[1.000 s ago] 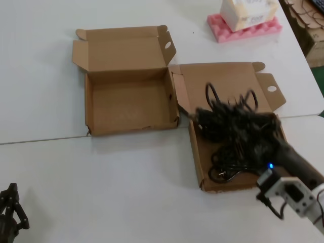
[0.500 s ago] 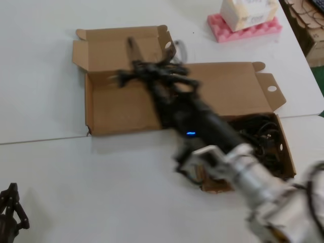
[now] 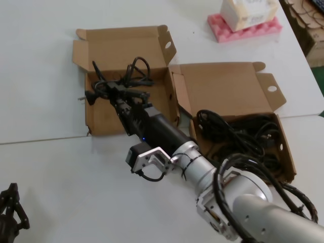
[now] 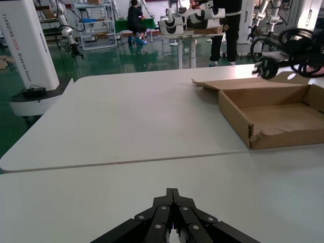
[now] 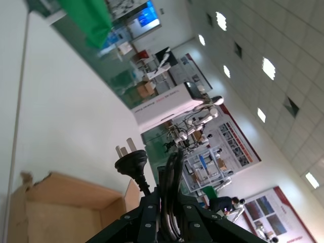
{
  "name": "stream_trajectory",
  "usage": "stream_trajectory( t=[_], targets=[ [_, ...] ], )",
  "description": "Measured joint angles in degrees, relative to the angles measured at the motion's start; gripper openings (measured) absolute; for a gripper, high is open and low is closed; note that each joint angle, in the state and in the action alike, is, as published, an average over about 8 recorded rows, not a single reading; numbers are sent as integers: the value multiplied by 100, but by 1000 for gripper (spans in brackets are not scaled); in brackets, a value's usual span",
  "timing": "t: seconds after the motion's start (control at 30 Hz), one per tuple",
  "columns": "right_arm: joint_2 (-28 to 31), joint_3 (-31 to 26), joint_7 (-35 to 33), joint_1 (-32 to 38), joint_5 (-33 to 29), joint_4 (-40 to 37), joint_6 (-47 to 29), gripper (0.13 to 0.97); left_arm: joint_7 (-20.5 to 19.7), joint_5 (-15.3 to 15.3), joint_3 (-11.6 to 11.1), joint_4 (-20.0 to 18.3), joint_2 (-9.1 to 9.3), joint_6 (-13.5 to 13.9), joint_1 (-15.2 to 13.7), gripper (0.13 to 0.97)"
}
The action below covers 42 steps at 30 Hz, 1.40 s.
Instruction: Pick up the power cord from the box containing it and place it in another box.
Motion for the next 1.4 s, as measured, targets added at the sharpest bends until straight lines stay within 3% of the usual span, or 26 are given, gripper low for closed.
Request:
stream_trajectory(
  t=[0.33, 0.8, 1.07, 1.4],
  targets=[
    [-750, -468, 0, 456, -60, -1957, 576, 200, 0, 0, 0, 0, 0, 0, 0, 163],
    [-882, -548, 0, 596, 192, -2524, 488, 291, 0, 0, 0, 0, 0, 0, 0, 163],
    [-450, -543, 0, 542, 842, -1675, -12, 409, 0, 0, 0, 0, 0, 0, 0, 163],
    [517, -306, 0, 685, 2896, 166, -1533, 632, 0, 0, 0, 0, 0, 0, 0, 163]
  ],
)
